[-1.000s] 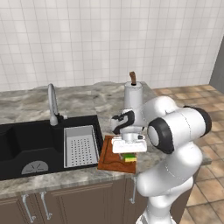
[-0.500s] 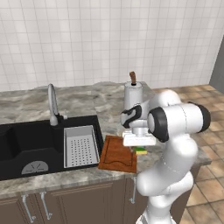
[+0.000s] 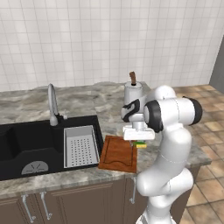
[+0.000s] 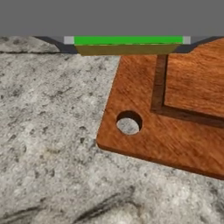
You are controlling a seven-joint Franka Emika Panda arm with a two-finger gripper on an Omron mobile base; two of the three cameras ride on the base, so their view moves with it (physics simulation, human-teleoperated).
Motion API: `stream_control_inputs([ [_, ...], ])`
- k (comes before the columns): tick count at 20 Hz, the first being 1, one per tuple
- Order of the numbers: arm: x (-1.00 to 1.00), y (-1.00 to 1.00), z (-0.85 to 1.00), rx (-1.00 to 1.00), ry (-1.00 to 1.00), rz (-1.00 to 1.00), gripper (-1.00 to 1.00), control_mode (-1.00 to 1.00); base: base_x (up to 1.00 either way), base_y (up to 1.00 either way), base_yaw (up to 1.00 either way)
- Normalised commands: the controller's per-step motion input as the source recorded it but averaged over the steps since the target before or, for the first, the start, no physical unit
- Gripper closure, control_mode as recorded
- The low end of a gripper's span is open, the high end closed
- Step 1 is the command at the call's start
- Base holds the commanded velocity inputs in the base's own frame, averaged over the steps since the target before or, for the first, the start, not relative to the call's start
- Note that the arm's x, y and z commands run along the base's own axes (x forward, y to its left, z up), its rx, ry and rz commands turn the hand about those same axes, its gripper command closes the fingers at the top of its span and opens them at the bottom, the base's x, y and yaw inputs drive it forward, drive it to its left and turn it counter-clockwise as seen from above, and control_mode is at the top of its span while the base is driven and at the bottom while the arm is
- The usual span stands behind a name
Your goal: Pick up the sponge from the counter and clean the cutting board by briefly scrubbing or pressing down on the cutting board. Once finished, release the sponge.
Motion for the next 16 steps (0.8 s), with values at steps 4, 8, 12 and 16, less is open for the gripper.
stream_control_inputs([
  [4,0.20,0.23,-0.21,0.00,0.00,-0.04,1.00,-1.00,0.00,0.00,0.00],
  [8,0.49,0.08,-0.09,0.00,0.00,-0.06,1.00,-1.00,0.00,0.00,0.00],
  [12,0.66,0.00,0.00,0.00,0.00,-0.07,1.00,-1.00,0.00,0.00,0.00],
  [16,0.69,0.00,0.00,-0.02,0.00,-0.08,1.00,-1.00,0.00,0.00,0.00],
])
